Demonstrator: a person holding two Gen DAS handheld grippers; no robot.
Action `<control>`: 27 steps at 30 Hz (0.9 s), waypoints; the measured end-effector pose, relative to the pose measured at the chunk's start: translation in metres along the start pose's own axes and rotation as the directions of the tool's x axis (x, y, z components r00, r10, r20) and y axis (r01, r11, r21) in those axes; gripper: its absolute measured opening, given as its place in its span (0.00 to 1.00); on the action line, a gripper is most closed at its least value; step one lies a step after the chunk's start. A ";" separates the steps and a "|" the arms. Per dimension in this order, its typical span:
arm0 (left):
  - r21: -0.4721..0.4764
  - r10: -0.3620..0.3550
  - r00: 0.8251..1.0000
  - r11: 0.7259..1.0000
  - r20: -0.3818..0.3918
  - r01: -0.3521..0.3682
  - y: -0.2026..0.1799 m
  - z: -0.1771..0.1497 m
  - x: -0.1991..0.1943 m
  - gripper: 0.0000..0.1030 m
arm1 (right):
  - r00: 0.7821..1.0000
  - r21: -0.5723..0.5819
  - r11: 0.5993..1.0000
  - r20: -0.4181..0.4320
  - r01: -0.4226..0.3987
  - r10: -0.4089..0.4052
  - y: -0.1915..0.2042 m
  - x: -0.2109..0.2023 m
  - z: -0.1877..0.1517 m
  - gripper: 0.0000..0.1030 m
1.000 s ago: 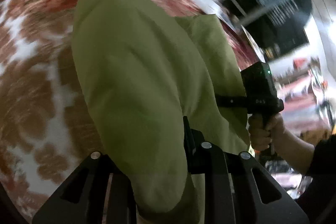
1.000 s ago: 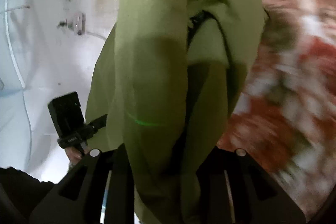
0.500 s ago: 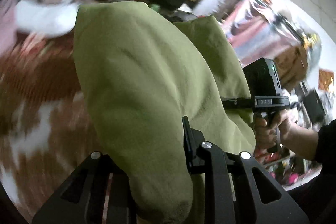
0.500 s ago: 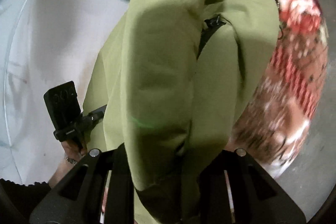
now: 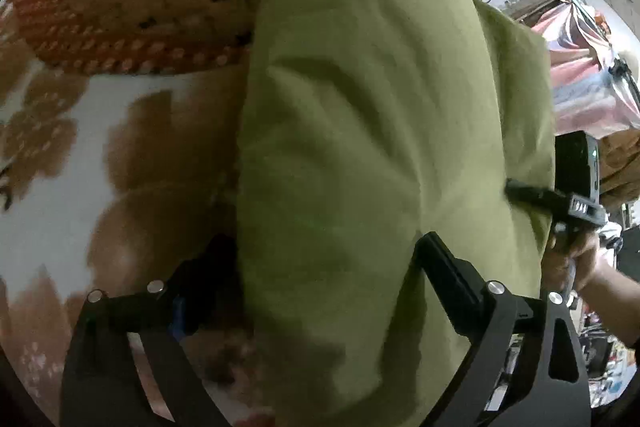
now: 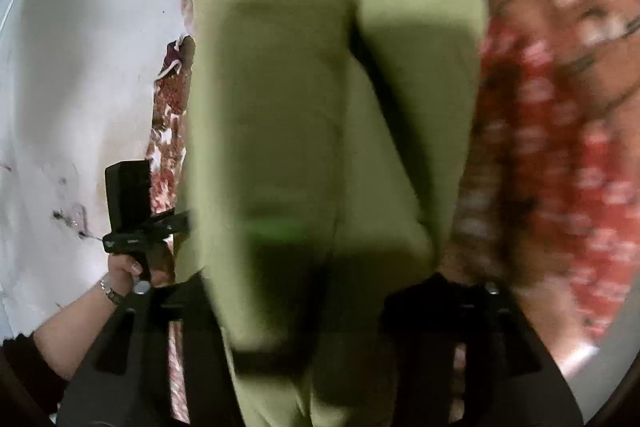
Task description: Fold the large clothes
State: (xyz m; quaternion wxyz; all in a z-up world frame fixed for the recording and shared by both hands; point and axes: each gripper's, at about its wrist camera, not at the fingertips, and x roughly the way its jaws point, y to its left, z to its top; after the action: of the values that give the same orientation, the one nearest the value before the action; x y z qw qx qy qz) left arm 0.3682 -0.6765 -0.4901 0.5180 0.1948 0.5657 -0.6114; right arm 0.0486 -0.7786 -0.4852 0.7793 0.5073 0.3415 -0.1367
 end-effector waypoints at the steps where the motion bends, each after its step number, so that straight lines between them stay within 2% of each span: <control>1: 0.028 0.024 1.000 0.999 0.002 -0.024 -0.003 -0.007 -0.006 0.92 | 0.998 -0.039 0.997 0.021 0.062 -0.061 -0.003 -0.017 -0.006 0.64; 3: 0.077 0.101 0.995 0.992 0.007 -0.101 -0.007 -0.026 -0.020 0.94 | 0.987 -0.070 0.985 0.031 0.156 -0.155 -0.012 -0.030 0.006 0.68; 4: 0.092 0.137 0.991 0.987 -0.008 -0.136 -0.008 -0.034 -0.024 0.96 | 0.967 -0.081 0.964 0.035 0.253 -0.250 -0.014 -0.046 -0.001 0.69; 5: 0.106 0.197 0.980 0.976 -0.039 -0.192 -0.010 -0.044 -0.028 0.96 | 0.938 -0.085 0.934 0.047 0.347 -0.345 -0.009 -0.049 -0.006 0.68; 6: 0.122 0.239 0.970 0.965 -0.046 -0.232 -0.013 -0.049 -0.033 0.96 | 0.865 -0.083 0.862 0.065 0.501 -0.497 -0.020 -0.063 0.000 0.68; 7: 0.148 0.286 0.958 0.949 -0.037 -0.277 -0.018 -0.055 -0.041 0.96 | 0.800 -0.075 0.797 0.084 0.599 -0.594 -0.014 -0.077 -0.002 0.67; 8: 0.181 0.352 0.936 0.920 0.002 -0.347 -0.027 -0.061 -0.053 0.95 | 0.809 -0.057 0.808 0.098 0.586 -0.580 -0.011 -0.088 -0.002 0.66; 9: 0.190 0.386 0.922 0.904 0.024 -0.384 -0.031 -0.065 -0.060 0.94 | 0.831 -0.033 0.835 0.134 0.549 -0.540 -0.001 -0.099 0.001 0.66; 10: 0.195 0.417 0.907 0.887 0.050 -0.419 -0.037 -0.067 -0.067 0.94 | 0.833 -0.040 0.840 0.162 0.540 -0.528 0.004 -0.110 0.006 0.66; 11: 0.198 0.435 0.895 0.872 0.103 -0.447 -0.049 -0.070 -0.077 0.94 | 0.825 -0.077 0.832 0.213 0.549 -0.524 0.033 -0.110 0.026 0.67; 12: 0.198 0.431 0.891 0.870 0.139 -0.452 -0.057 -0.070 -0.083 0.95 | 0.814 -0.101 0.821 0.246 0.561 -0.526 0.042 -0.110 0.032 0.78; 13: 0.196 0.422 0.892 0.872 0.165 -0.448 -0.064 -0.071 -0.086 0.95 | 0.784 -0.133 0.790 0.300 0.598 -0.543 0.057 -0.105 0.054 0.88; 14: 0.181 0.401 0.896 0.883 0.190 -0.433 -0.071 -0.073 -0.085 0.95 | 0.750 -0.153 0.755 0.346 0.638 -0.564 0.064 -0.098 0.079 0.88; 15: 0.171 0.394 0.900 0.889 0.186 -0.425 -0.076 -0.069 -0.078 0.95 | 0.734 -0.164 0.737 0.369 0.656 -0.571 0.056 -0.105 0.080 0.88; 16: 0.165 0.401 0.904 0.891 0.152 -0.423 -0.077 -0.074 -0.063 0.95 | 0.706 -0.163 0.714 0.404 0.681 -0.581 0.062 -0.095 0.096 0.88; 18: 0.172 0.458 0.884 0.867 0.097 -0.468 -0.073 -0.070 -0.040 0.95 | 0.655 -0.147 0.672 0.446 0.726 -0.610 0.065 -0.073 0.119 0.88; 19: 0.143 0.457 0.883 0.871 0.109 -0.469 -0.069 -0.081 -0.037 0.95 | 0.605 -0.145 0.614 0.443 0.776 -0.661 0.061 -0.057 0.128 0.87; 20: 0.110 0.438 0.891 0.886 0.120 -0.450 -0.066 -0.089 -0.040 0.95 | 0.553 -0.159 0.542 0.418 0.825 -0.720 0.053 -0.041 0.137 0.87; 21: 0.067 0.409 0.905 0.906 0.115 -0.418 -0.060 -0.097 -0.043 0.96 | 0.531 -0.178 0.505 0.400 0.845 -0.747 0.043 -0.032 0.141 0.88; 23: 0.022 0.382 0.919 0.922 0.097 -0.386 -0.048 -0.113 -0.044 0.96 | 0.527 -0.208 0.485 0.386 0.850 -0.757 0.019 -0.026 0.141 0.91; 24: 0.009 0.381 0.920 0.923 0.096 -0.384 -0.046 -0.121 -0.045 0.96 | 0.502 -0.247 0.437 0.411 0.865 -0.761 0.014 -0.022 0.136 0.91; 25: 0.003 0.383 0.919 0.923 0.091 -0.385 -0.047 -0.128 -0.045 0.96 | 0.473 -0.271 0.389 0.457 0.881 -0.753 0.016 -0.022 0.129 0.91; 26: -0.003 0.405 0.912 0.914 0.066 -0.406 -0.049 -0.137 -0.042 0.95 | 0.444 -0.278 0.347 0.500 0.896 -0.744 0.020 -0.026 0.123 0.91; 27: 0.008 0.455 0.890 0.890 0.023 -0.455 -0.050 -0.144 -0.035 0.95 | 0.418 -0.263 0.325 0.526 0.908 -0.741 0.020 -0.035 0.117 0.91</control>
State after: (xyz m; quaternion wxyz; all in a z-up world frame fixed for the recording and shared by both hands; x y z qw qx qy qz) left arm 0.2889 -0.5417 -0.4774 0.6512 0.3189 0.4950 -0.4788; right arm 0.0806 -0.8776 -0.4182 0.7407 -0.0001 0.4483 -0.5004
